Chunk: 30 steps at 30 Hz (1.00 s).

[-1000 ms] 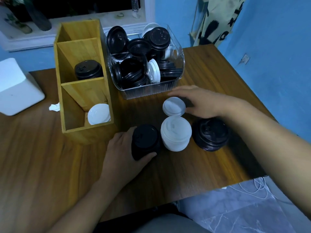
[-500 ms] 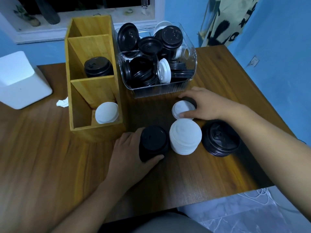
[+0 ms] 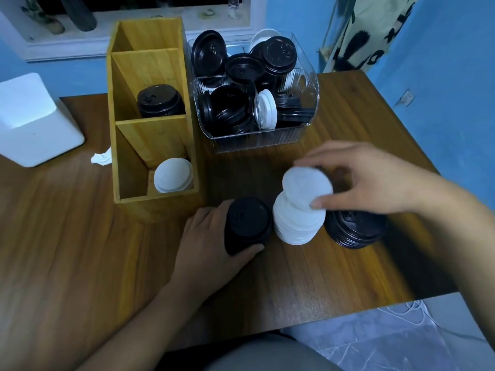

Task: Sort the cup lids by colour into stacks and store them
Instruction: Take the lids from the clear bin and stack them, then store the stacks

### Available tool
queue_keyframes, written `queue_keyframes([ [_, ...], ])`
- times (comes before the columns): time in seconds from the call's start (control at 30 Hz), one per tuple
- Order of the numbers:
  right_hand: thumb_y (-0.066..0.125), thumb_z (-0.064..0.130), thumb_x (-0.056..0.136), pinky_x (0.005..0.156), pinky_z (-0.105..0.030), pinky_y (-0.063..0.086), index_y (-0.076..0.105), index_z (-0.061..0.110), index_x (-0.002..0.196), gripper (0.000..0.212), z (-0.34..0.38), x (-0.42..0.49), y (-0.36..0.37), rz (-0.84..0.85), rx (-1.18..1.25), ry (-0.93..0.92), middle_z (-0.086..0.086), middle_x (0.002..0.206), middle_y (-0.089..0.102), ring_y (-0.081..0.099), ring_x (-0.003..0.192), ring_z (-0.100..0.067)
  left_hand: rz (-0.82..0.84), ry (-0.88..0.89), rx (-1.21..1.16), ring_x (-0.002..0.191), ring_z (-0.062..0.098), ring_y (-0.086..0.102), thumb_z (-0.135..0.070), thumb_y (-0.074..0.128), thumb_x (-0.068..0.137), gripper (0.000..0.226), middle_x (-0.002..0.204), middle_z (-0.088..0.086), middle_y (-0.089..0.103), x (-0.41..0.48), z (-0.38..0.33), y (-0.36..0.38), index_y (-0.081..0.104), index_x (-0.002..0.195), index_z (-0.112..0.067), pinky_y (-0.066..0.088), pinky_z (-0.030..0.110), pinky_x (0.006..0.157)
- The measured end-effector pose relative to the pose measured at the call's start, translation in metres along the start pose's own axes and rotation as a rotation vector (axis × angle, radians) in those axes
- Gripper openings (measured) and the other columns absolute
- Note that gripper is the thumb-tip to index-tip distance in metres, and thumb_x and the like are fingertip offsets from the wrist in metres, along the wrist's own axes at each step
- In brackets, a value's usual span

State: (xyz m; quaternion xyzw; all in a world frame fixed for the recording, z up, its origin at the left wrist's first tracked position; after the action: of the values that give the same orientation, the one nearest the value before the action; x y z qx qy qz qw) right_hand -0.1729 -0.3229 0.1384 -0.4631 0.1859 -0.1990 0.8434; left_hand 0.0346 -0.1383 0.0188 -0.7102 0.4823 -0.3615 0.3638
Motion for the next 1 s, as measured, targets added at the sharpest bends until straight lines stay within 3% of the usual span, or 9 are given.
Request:
queue_keyframes([
  [0.33,0.068,0.053,0.088,0.115,-0.024,0.027,0.033,0.042,0.154,0.075,0.014,-0.006,0.038,0.137,-0.178,-0.01,0.024,0.152,0.036,0.03,0.138,-0.004,-0.006,-0.002,0.011,0.119,0.013,0.05,-0.079,0.067,0.074,0.093,0.134,-0.007,0.059,0.0,-0.001,-0.001,0.043,0.145,-0.024,0.04,0.029,0.099],
  [0.43,0.064,0.053,0.091,0.12,-0.031,0.028,0.026,0.043,0.156,0.076,0.019,-0.007,0.039,0.175,-0.235,0.016,0.026,0.159,0.028,0.026,0.145,-0.004,-0.008,-0.007,0.023,0.118,0.012,0.049,-0.079,0.067,0.073,0.094,0.133,-0.008,0.059,0.0,-0.001,-0.001,0.043,0.145,-0.024,0.037,0.027,0.098],
  [0.6,0.063,0.058,0.09,0.108,-0.04,0.044,0.027,0.046,0.153,0.073,0.028,0.0,0.037,0.239,-0.351,0.04,0.024,0.153,0.034,0.035,0.14,-0.009,-0.002,-0.006,0.014,0.119,0.012,0.049,-0.08,0.065,0.073,0.094,0.134,-0.007,0.059,0.0,-0.001,0.0,0.043,0.145,-0.023,0.038,0.028,0.099],
  [0.73,0.067,0.063,0.084,0.099,-0.03,0.046,0.04,0.046,0.143,0.067,0.028,0.009,0.024,0.279,-0.222,0.03,0.026,0.138,0.046,0.046,0.123,-0.003,-0.007,-0.009,0.015,0.119,0.012,0.049,-0.081,0.064,0.073,0.095,0.135,-0.008,0.058,-0.001,0.0,0.0,0.042,0.146,-0.024,0.04,0.029,0.099],
  [0.8,0.064,0.063,0.085,0.094,-0.022,0.046,0.048,0.042,0.141,0.062,0.029,0.025,0.009,0.14,-0.076,0.025,0.026,0.131,0.052,0.052,0.113,0.003,-0.01,-0.011,0.014,0.119,0.012,0.049,-0.082,0.063,0.074,0.095,0.135,-0.008,0.058,-0.001,0.0,0.0,0.042,0.146,-0.024,0.042,0.03,0.1],
  [0.93,0.066,0.049,0.092,0.08,-0.027,0.048,0.057,0.029,0.133,0.046,0.018,0.078,-0.011,-0.313,-0.049,0.082,0.011,0.118,0.063,0.056,0.087,0.001,-0.006,-0.018,0.003,0.119,0.011,0.049,-0.084,0.061,0.074,0.095,0.134,-0.009,0.058,0.0,-0.001,0.0,0.042,0.146,-0.024,0.044,0.032,0.101],
  [1.0,0.067,0.043,0.093,0.081,-0.029,0.049,0.059,0.025,0.129,0.041,0.011,0.105,-0.013,-0.464,0.009,0.161,0.008,0.111,0.065,0.058,0.088,-0.005,0.002,-0.018,0.002,0.12,0.01,0.048,-0.084,0.06,0.074,0.095,0.135,-0.01,0.057,0.0,-0.001,-0.001,0.041,0.147,-0.025,0.042,0.03,0.101],
])
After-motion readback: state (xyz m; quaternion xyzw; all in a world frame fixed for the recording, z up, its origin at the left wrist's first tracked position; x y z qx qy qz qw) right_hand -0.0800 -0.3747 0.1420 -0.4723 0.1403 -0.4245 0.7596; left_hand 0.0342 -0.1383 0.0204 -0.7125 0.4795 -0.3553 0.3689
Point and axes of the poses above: each hand's wrist, its own x-axis towards the middle knuckle, its own y-axis out of the palm, z = x × y, the point moved 3 cm from there along x, towards the middle knuckle
